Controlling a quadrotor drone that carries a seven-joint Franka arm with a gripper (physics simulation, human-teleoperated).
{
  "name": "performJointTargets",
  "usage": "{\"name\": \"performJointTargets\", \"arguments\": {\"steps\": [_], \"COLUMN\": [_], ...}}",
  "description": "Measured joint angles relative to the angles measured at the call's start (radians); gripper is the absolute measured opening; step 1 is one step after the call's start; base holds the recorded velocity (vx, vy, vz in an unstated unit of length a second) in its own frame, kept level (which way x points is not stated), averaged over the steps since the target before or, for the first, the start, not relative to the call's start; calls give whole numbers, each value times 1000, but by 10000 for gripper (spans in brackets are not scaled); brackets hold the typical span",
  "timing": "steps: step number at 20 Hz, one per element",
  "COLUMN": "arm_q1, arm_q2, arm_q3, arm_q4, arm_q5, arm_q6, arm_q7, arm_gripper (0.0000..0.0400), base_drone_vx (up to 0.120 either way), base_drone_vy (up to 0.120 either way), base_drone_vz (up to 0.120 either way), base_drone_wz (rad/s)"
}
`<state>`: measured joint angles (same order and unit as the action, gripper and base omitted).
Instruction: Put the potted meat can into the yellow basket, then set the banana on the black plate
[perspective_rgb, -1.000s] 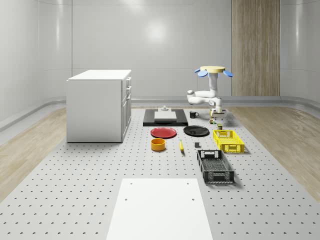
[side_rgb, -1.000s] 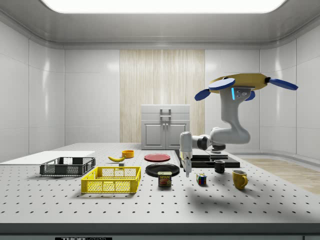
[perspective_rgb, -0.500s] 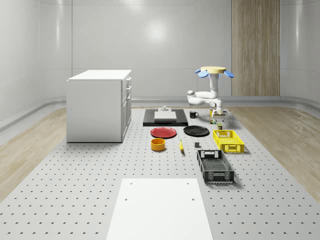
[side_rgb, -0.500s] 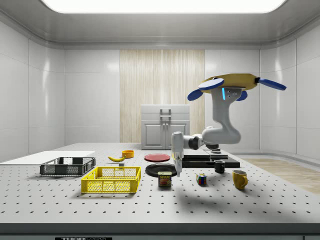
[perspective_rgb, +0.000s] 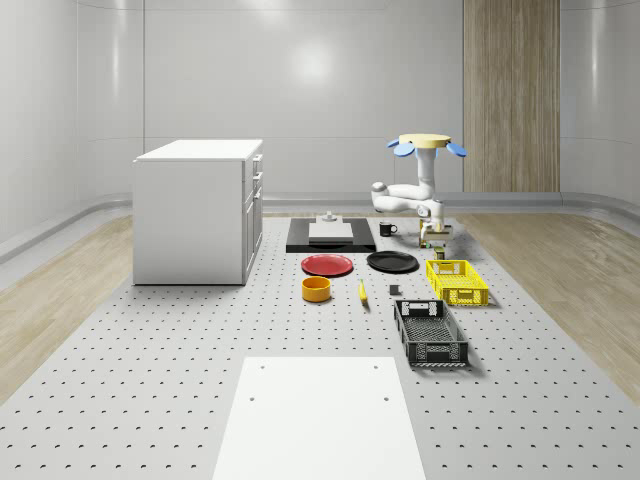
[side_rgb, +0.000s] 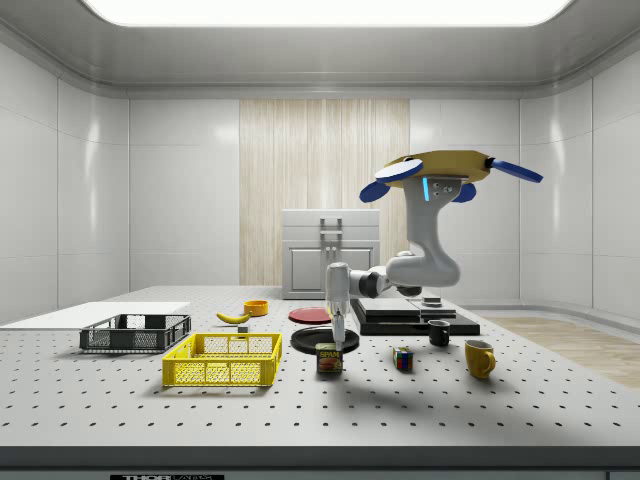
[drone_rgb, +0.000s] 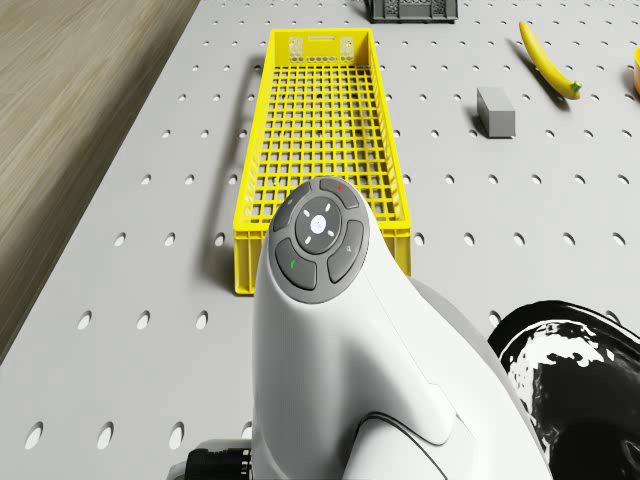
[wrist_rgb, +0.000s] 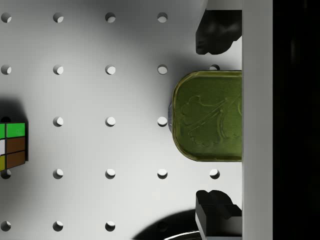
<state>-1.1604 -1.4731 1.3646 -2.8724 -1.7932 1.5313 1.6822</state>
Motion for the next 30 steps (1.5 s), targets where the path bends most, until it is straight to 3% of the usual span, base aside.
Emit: {"name": "performJointTargets", "arguments": {"steps": [4, 21, 24, 30], "arm_q1": [-2, -14, -15, -16], "arm_q2": [-7, -32, -33, -35], "arm_q3": [1, -91, -93, -94], "arm_q4": [0, 20, 21, 21], "arm_q5": [3, -79, -81, -85], "arm_q6": [7, 60, 62, 62], "arm_q7": [1, 1, 2, 1], "arm_gripper": [400, 400, 334, 297], "base_drone_vx": [120, 0, 0, 0], "base_drone_vy": [0, 0, 0, 0], "base_drone_vz": [0, 0, 0, 0], "base_drone_wz": [0, 0, 0, 0]}}
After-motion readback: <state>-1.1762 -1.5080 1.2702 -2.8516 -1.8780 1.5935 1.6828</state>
